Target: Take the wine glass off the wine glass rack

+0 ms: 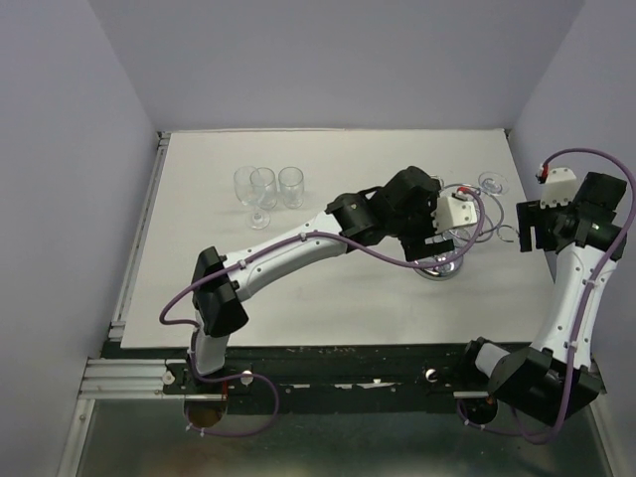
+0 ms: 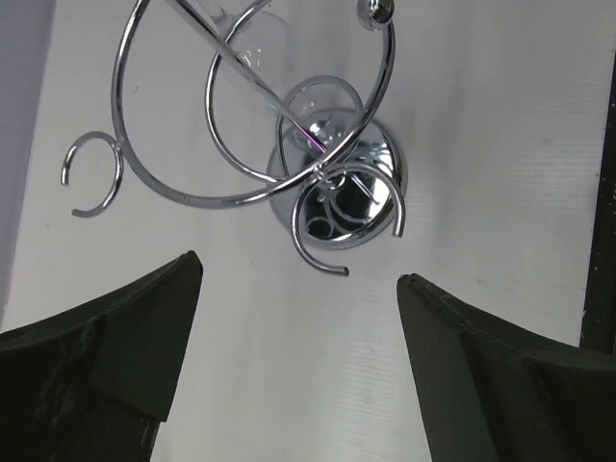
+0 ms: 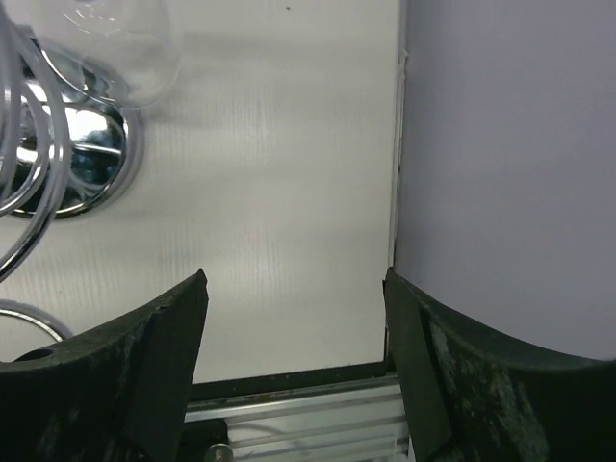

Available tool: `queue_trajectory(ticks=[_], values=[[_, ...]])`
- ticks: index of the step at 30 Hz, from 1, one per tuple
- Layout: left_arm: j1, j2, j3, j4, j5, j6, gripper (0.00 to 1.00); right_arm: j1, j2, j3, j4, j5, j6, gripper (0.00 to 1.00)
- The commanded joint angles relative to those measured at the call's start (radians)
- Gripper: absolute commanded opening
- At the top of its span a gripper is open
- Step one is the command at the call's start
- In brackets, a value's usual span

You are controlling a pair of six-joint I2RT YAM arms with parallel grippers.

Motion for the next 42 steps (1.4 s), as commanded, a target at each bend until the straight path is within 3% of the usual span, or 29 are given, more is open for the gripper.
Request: queue_trajectory(ticks=[1, 15, 31, 38, 42], values=[[-0.016, 0.092, 0.102, -0.071, -0.106, 0.016, 0.99, -0.007, -0.043, -0.012, 0.038, -0.116, -0.058, 0.80], [-0.002, 0.126, 0.134, -0.028, -0.266, 0.027, 0.99, -0.007, -0.113, -0.059, -0.063, -0.241, -0.136, 0.78], [0.096, 0.166, 0.196, -0.048, -0.236, 0.009, 0.99, -0.007, -0.129, -0.059, -0.180, -0.284, -0.133, 0.77], [0.096, 0.125, 0.156, -0.087, -0.176, -0.037, 0.99, -0.010, -0.122, -0.023, -0.109, -0.252, -0.087, 0.79], [0.096, 0.067, 0.113, -0.085, -0.150, -0.065, 0.99, -0.047, -0.066, 0.039, -0.074, -0.338, -0.031, 0.78]])
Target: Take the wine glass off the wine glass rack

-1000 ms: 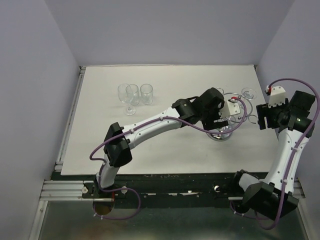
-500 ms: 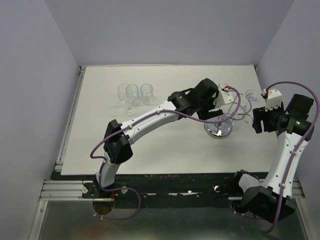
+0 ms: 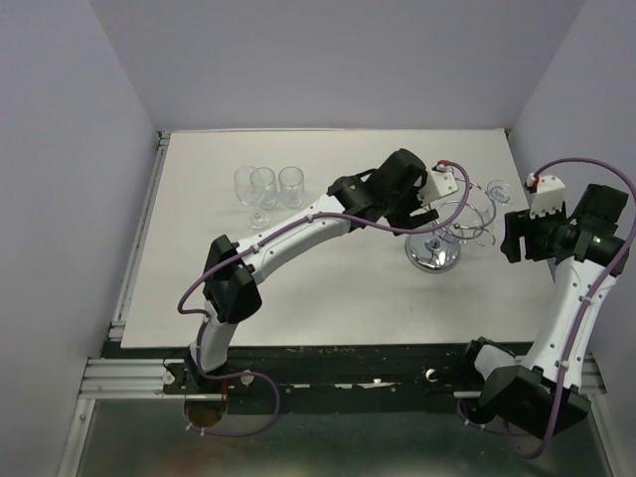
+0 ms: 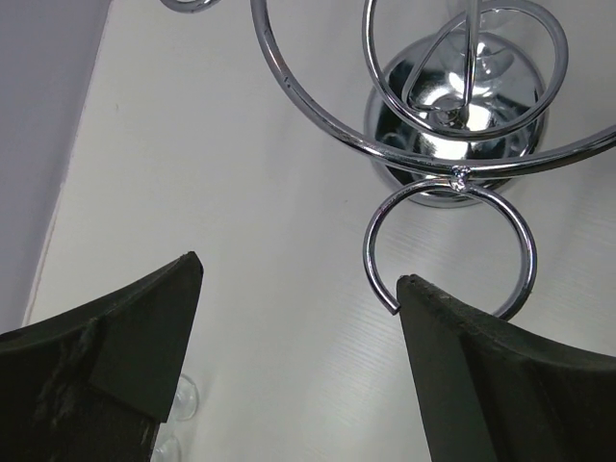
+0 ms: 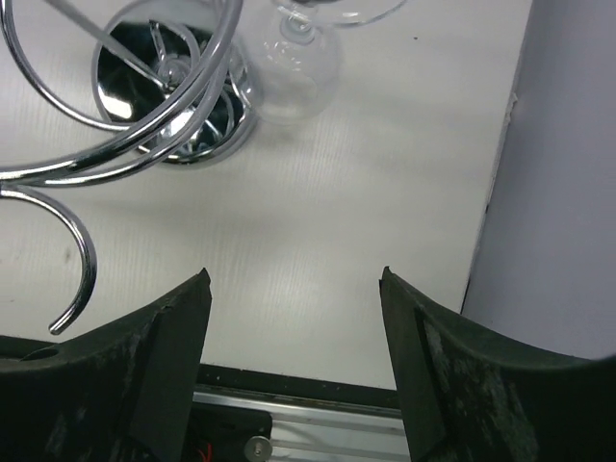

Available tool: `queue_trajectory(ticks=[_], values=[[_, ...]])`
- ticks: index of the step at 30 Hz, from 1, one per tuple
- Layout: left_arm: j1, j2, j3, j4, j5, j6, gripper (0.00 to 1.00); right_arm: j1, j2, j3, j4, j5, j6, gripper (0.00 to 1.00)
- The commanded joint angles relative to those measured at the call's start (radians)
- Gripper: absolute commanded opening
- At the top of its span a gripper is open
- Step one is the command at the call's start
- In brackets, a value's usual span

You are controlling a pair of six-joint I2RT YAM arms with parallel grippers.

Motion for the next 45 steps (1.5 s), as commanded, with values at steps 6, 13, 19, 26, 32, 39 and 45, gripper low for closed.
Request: queue_trajectory(ticks=[6, 13, 19, 26, 32, 39, 45], values=[[-0.006, -0.155, -0.101, -0.036, 0.082, -0.081, 0.99, -0.221, 0.166, 0.142, 0.096, -0.430, 0.077, 0.77], [0.009, -0.216, -0.163, -0.039, 0.160, -0.110, 0.99, -0.267, 0.176, 0.049, 0.088, -0.741, -0.231, 0.83], [0.037, -0.220, -0.187, -0.055, 0.186, -0.113, 0.99, -0.286, 0.206, -0.038, 0.151, -0.823, -0.304, 0.84], [0.101, -0.220, -0.186, -0.050, 0.217, -0.118, 0.99, -0.396, 0.332, 0.082, -0.016, -0.885, -0.454, 0.83], [0.140, -0.265, -0.291, 0.059, 0.222, -0.122, 0.99, -0.396, 0.338, 0.068, -0.327, -0.867, -0.994, 0.82], [0.170, -0.282, -0.402, 0.126, 0.235, -0.145, 0.99, -0.393, 0.401, 0.042, -0.148, -0.998, -0.799, 0.79], [0.179, -0.241, -0.387, 0.123, 0.239, -0.142, 0.99, -0.373, 0.450, -0.001, -0.116, -0.996, -0.905, 0.75]])
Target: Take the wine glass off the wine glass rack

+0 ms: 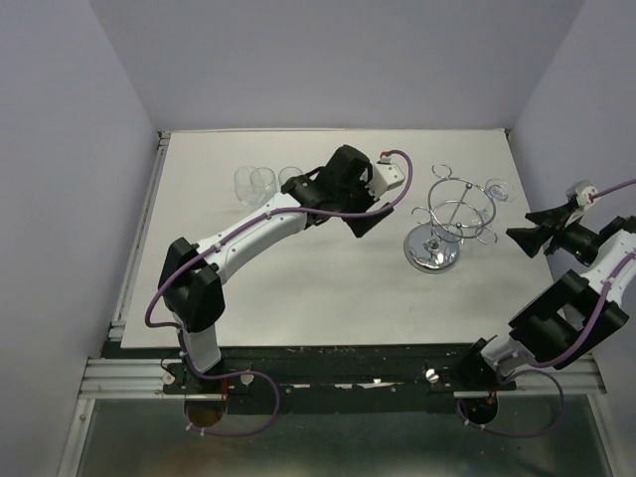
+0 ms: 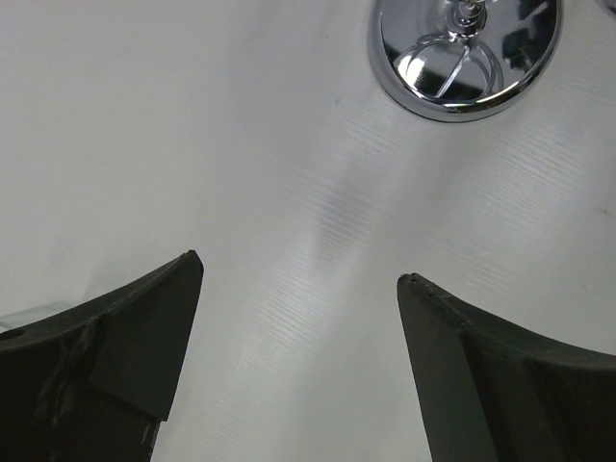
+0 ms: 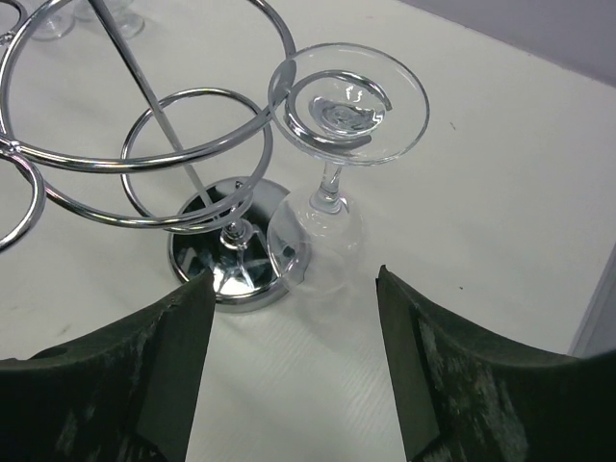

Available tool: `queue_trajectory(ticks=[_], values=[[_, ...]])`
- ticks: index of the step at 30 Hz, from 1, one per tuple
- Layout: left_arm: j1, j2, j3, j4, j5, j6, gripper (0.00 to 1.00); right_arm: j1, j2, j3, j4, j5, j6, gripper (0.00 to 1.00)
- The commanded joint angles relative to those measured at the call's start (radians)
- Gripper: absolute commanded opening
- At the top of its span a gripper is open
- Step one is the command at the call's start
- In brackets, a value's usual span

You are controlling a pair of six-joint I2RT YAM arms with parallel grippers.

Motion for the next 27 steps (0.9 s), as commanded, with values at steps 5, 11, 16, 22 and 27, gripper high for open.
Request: queue_trajectory(ticks=[5, 11, 16, 22, 27], values=[[0.013, 0.044, 0.028, 0.074, 0.014, -0.014, 0.99, 0.029, 0.039, -0.082, 0.253, -0.058, 0.050, 0.73], [0.013, 0.067, 0.033, 0.087, 0.018, -0.022, 0.99, 0.105, -0.123, -0.313, 0.885, 0.045, 0.472, 0.76], [0.014, 0.069, 0.027, 0.085, 0.017, -0.014, 0.99, 0.152, -0.130, -0.387, 1.140, 0.053, 0.675, 0.74], [0.023, 0.079, 0.027, 0.087, 0.006, 0.000, 0.99, 0.172, -0.103, -0.445, 1.396, 0.050, 0.858, 0.69], [0.025, 0.096, 0.036, 0.083, 0.000, 0.007, 0.99, 0.204, -0.096, -0.482, 1.446, 0.051, 0.884, 0.65]])
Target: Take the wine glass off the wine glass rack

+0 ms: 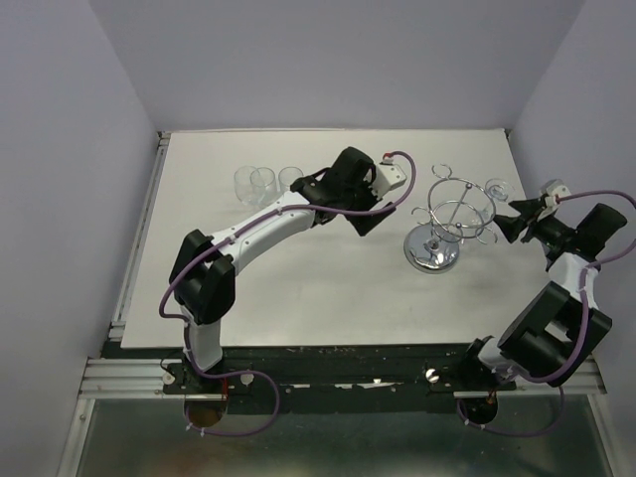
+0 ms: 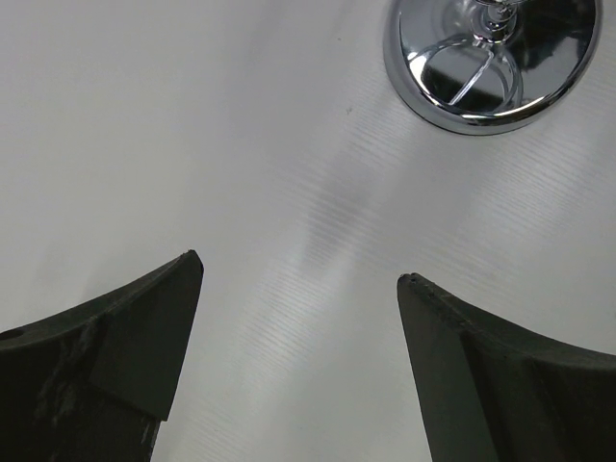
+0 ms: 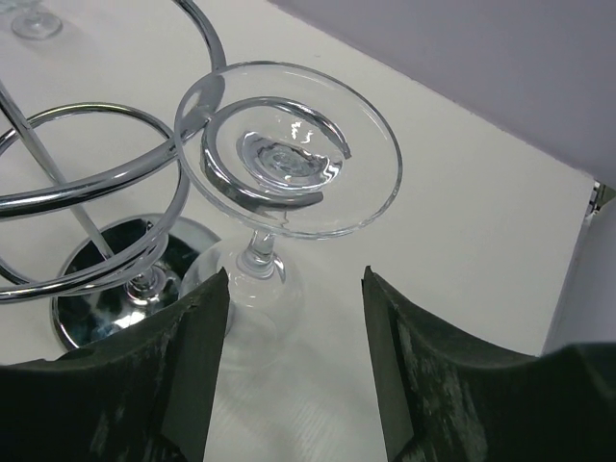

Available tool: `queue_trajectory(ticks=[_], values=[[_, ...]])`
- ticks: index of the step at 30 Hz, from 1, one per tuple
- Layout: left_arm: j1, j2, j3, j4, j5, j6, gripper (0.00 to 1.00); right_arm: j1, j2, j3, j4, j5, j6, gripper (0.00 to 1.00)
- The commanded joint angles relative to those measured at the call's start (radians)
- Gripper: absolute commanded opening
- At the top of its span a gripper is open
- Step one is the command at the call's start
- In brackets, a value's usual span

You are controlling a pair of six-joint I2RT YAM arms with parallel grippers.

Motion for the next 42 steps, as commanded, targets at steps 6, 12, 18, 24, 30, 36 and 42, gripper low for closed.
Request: queue_trajectory(ticks=[6, 12, 18, 24, 30, 36, 42], values=[[0.011, 0.054, 0.067, 0.007, -0.006, 0.007, 0.99, 0.053, 0.049, -0.031, 0.187, 0.001, 0.127, 0.55], [0.011, 0.071, 0.079, -0.004, -0.011, 0.001, 0.99, 0.062, 0.078, -0.039, 0.238, 0.011, 0.172, 0.49], [0.008, 0.088, 0.088, -0.007, -0.009, -0.004, 0.99, 0.073, 0.069, -0.076, 0.291, 0.000, 0.217, 0.45], [0.008, 0.099, 0.102, -0.015, -0.012, -0.008, 0.99, 0.096, 0.061, -0.126, 0.354, 0.006, 0.258, 0.43], [0.009, 0.104, 0.101, -0.015, -0.021, -0.005, 0.99, 0.104, 0.061, -0.157, 0.512, 0.070, 0.363, 0.38], [0.009, 0.107, 0.104, -0.010, -0.020, -0.011, 0.99, 0.113, 0.066, -0.168, 0.627, 0.123, 0.441, 0.34], [0.009, 0.108, 0.104, -0.009, -0.023, -0.013, 0.99, 0.134, 0.070, -0.172, 0.655, 0.138, 0.453, 0.33]])
